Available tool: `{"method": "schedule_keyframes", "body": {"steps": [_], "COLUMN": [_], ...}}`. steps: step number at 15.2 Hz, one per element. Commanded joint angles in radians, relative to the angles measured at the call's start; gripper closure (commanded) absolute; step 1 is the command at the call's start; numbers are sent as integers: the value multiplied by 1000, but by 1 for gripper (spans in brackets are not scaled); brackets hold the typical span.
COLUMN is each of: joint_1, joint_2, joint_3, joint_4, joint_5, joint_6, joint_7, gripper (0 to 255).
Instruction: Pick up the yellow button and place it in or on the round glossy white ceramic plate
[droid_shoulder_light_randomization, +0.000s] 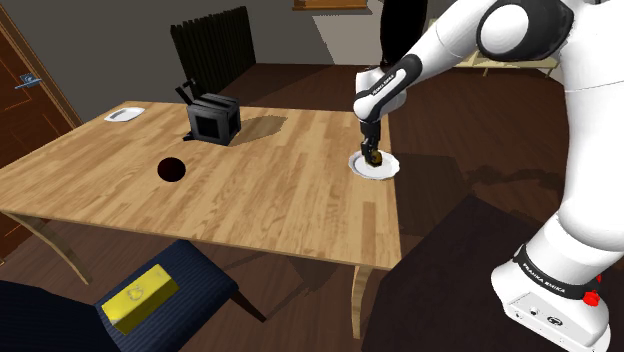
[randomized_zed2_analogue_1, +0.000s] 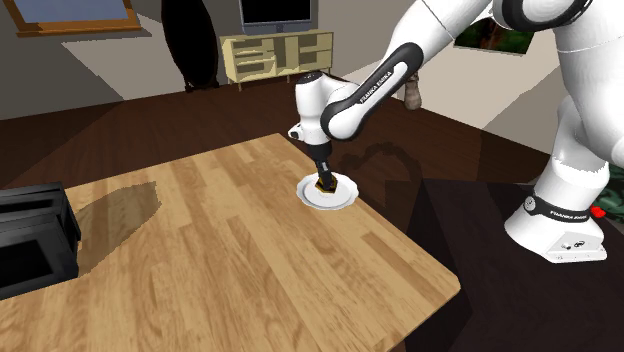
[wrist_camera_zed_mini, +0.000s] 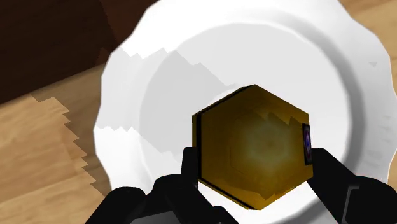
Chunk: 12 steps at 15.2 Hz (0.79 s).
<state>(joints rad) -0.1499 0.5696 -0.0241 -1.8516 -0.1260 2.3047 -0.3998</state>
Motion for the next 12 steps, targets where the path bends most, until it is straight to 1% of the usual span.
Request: {"method": "schedule_keyframes", "body": {"steps": [1, 9, 10, 12], "joint_1": [1, 1, 1, 1], "joint_2": [25, 25, 25, 25], "joint_3": [0, 0, 0, 0], "joint_4": [7, 7, 7, 7], "joint_5": [-1, -1, -1, -1], "joint_6": [19, 19, 19, 19], "joint_7": [3, 3, 3, 3], "gripper": [255, 255, 0, 0]}}
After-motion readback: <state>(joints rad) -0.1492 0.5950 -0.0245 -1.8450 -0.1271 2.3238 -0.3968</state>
